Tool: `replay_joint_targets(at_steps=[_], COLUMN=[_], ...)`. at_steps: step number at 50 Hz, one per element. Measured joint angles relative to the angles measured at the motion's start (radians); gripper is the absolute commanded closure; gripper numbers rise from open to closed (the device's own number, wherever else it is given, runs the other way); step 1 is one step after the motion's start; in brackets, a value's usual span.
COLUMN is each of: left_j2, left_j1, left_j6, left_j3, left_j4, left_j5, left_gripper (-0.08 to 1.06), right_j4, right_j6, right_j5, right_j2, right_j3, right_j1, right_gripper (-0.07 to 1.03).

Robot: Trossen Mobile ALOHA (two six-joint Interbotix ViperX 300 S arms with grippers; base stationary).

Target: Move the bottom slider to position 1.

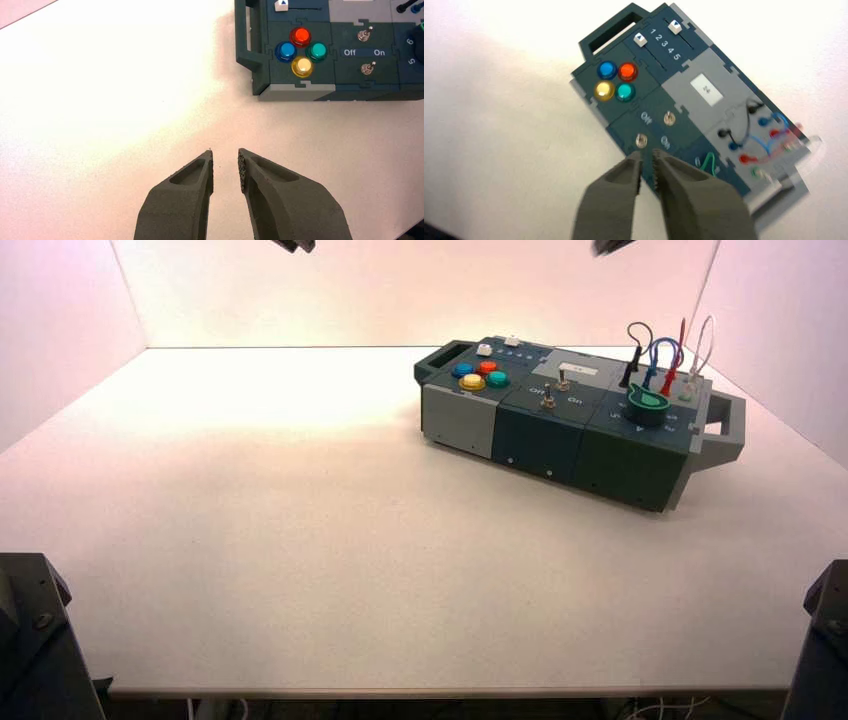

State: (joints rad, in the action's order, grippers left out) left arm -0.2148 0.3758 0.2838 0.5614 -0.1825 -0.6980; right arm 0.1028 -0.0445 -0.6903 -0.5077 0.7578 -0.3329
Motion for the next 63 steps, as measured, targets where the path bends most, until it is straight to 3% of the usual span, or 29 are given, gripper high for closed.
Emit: replay_joint_targets(at_steps=[1, 4, 7, 18, 31, 63], left_j2=[0.0, 0.005, 0.008, 0.018, 0.02, 0.018], left_j1=[0.0, 0.0, 0.002, 0.002, 0.002, 0.002], left_j6=[0.0, 0.0, 0.0, 0.0, 0.0, 0.002], left_j3=[0.0, 0.0, 0.0, 0.0, 0.0, 0.012], left_j4=[0.0, 0.002, 0.002, 0.002, 0.002, 0.002], left_j5=[0.0, 0.0, 0.0, 0.0, 0.0, 0.0], left_gripper=[0.68, 0.68, 0.68, 0.68, 0.68, 0.68], right_j4=[0.0, 0.0, 0.0, -0.002, -0.002, 0.011], right_j6=[0.0, -0.002, -0.012, -0.026, -0.025, -0.017], right_j5=[0.0, -0.029, -0.074, -0.146, -0.138, -0.11], right_j2=[0.0, -0.107, -0.189, -0.403, -0.561, -0.62], right_j3=[0.0, 0.051, 0.097, 0.212, 0.296, 0.33], right_j1=[0.0, 0.0, -0.002, -0.005, -0.005, -0.005], right_gripper=[0.57, 0.37, 0.31, 0.31, 0.32, 0.32])
